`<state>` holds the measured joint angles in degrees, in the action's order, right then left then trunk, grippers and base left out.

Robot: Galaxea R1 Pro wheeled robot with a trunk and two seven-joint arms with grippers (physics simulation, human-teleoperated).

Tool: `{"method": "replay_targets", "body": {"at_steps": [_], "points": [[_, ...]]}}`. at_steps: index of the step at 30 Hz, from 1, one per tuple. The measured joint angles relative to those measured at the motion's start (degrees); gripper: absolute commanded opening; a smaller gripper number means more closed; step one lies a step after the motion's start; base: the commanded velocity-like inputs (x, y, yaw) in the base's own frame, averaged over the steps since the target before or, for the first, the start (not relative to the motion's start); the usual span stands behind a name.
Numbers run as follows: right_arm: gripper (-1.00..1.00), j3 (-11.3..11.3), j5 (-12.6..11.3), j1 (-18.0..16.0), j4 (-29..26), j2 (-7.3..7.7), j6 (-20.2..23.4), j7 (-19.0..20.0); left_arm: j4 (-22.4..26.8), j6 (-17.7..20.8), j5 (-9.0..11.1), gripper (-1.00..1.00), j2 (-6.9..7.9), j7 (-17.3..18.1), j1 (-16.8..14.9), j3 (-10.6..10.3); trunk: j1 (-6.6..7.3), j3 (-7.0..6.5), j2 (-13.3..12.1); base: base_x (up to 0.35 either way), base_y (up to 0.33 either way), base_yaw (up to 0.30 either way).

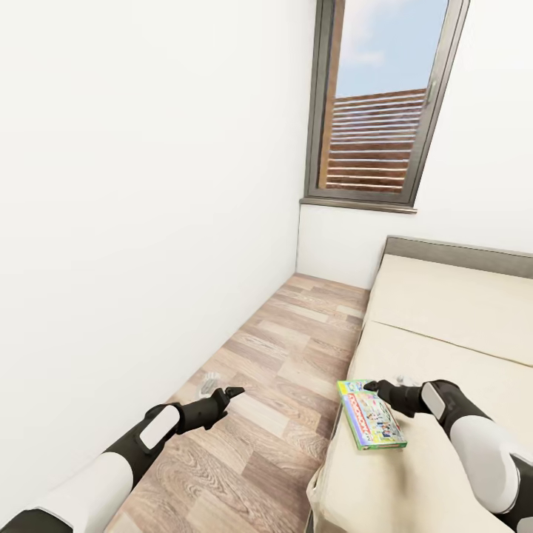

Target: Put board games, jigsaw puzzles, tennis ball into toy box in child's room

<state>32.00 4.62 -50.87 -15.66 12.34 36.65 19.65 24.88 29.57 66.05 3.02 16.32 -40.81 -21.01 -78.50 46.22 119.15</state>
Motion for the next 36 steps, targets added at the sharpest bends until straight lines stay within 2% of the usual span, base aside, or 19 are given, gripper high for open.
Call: {"method": "replay_targets", "body": {"at_steps": [6,18,22,25,27,28,32,33,36], "points": [[1.00,0.04,-0.13,0.01,0.09,0.04,0.03,0.24,0.00,-0.02,0.00,1.00,0.00,0.00,0.00,0.00,0.00,-0.09,0.00,0.000,0.000,0.143],[1.00,0.00,-0.21,0.02,0.02,-0.23,-0.05,0.30,-0.06,-0.08,-0.02,1.00,-0.15,-0.03,0.04,-0.02,0.00,-0.11,0.00,0.000,0.000,0.010],[1.00,0.21,-0.45,-0.35,-0.82,0.15,-1.24,0.13,-0.83,-2.35,-0.26,1.00,-0.69,-0.50,0.16,-0.20,0.00,-0.11,0.00,0.000,0.000,0.000],[1.00,0.26,-0.65,-0.87,-7.69,1.43,-4.46,0.25,-2.43,-3.89,-0.45,1.00,-1.71,-1.15,-0.01,-0.30,0.00,-0.12,0.00,0.000,0.000,0.000],[1.00,0.34,-0.82,-0.76,-15.96,2.28,-5.61,0.46,-3.56,-4.29,-0.56,1.00,-2.62,-1.34,-0.82,-0.49,0.01,-0.12,0.01,0.000,0.000,0.000],[1.00,0.36,-0.77,-0.69,-18.21,2.40,-5.77,0.63,-3.75,-4.35,-0.52,1.00,-2.74,-1.34,-1.16,-0.59,0.00,-0.12,0.00,0.000,0.000,0.000],[1.00,0.44,-0.73,-0.55,-26.09,2.81,-5.99,2.36,-4.16,-4.05,-0.53,1.00,-2.76,-0.74,-2.04,-0.74,0.00,-0.11,0.00,0.000,0.000,0.000],[1.00,0.47,-0.76,-0.48,-29.74,3.06,-5.79,3.44,-4.16,-3.59,-0.61,1.00,-2.59,-0.08,-2.19,-0.63,0.01,-0.12,0.01,0.000,0.000,0.000],[1.00,0.51,-0.64,-0.35,-35.50,3.59,-3.70,4.52,-4.10,-2.82,-0.61,1.00,-1.80,1.41,-2.16,-0.66,0.00,-0.11,0.00,0.000,0.000,0.000]]}}
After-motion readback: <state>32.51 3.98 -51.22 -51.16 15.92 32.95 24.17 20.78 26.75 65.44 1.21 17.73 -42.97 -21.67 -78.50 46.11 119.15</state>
